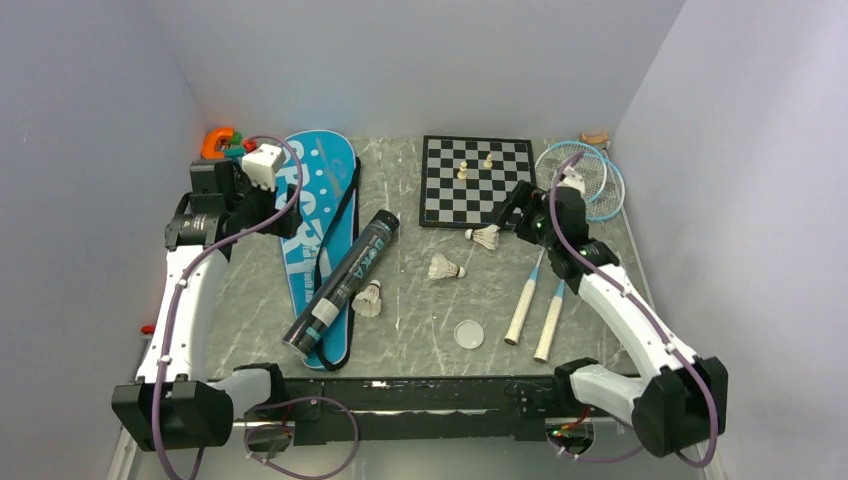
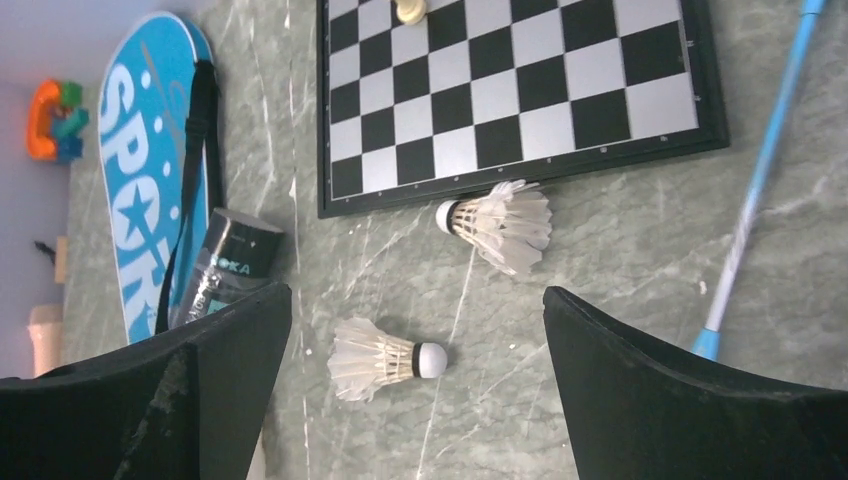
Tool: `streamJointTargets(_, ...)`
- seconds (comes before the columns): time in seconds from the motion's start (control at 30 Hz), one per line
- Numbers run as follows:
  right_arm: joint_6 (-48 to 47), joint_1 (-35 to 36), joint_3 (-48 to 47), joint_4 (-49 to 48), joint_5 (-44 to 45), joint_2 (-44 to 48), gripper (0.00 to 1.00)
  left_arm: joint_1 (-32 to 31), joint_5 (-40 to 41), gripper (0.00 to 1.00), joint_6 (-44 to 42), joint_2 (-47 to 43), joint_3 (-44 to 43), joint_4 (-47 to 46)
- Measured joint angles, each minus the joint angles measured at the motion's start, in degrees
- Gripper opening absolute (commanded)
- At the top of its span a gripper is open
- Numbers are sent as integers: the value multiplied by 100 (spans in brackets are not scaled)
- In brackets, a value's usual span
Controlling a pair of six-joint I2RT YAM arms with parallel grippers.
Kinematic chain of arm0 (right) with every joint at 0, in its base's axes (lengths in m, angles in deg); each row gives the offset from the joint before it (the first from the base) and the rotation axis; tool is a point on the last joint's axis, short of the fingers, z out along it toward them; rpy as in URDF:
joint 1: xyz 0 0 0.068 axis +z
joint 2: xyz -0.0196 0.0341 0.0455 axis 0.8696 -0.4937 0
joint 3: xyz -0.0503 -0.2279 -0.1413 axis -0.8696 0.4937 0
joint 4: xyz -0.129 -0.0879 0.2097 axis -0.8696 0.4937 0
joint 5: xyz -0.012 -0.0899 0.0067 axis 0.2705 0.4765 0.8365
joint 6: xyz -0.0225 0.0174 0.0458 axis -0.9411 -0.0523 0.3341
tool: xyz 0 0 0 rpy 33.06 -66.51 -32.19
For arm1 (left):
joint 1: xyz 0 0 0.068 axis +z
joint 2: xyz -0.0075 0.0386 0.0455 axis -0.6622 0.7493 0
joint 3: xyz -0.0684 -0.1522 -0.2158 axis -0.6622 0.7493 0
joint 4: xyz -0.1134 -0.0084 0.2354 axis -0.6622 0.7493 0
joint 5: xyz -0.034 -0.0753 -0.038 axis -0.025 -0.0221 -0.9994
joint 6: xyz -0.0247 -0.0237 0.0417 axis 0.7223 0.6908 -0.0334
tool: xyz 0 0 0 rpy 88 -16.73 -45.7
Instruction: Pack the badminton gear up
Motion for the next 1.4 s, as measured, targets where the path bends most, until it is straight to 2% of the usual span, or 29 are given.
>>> streamJointTargets(0.1, -164, 243, -431, 256, 28, -474, 100, 0, -227, 99, -39, -52, 170, -46)
streamJointTargets(0.23, -308, 682, -551, 522, 221, -739, 100, -177, -579, 99, -203, 173, 275, 46)
streamJointTargets(0.47, -492, 949, -597, 977, 361, -737, 100, -1486, -472, 99, -365, 1460, 273, -31)
streamJointTargets(0.6, -516, 975, -538, 1161, 400, -538, 100, -1950, -363, 99, -448, 2015, 273, -120)
streamJointTargets(0.83, -520, 1001, -339, 1429, 402, -144, 100, -2011, -326, 99, -474, 2415, 319, -212)
streamJointTargets(1.03, -522, 1032, -341, 1488, 299, -227, 100, -2166, -326, 99, -610, 2636, 503, -354)
streamJointTargets(1.3, -538, 1499, -341, 1488, 282, -570, 100, -2267, -271, 99, -820, 2946, 782, -437)
streamJointTargets(1.37, -538, 1596, -341, 1486, 295, -581, 100, -2312, -240, 93, -870, 2946, 852, -468)
streamJointTargets(1.4, -538, 1648, -341, 1486, 313, -586, 100, -2337, -216, 87, -918, 2951, 887, -474)
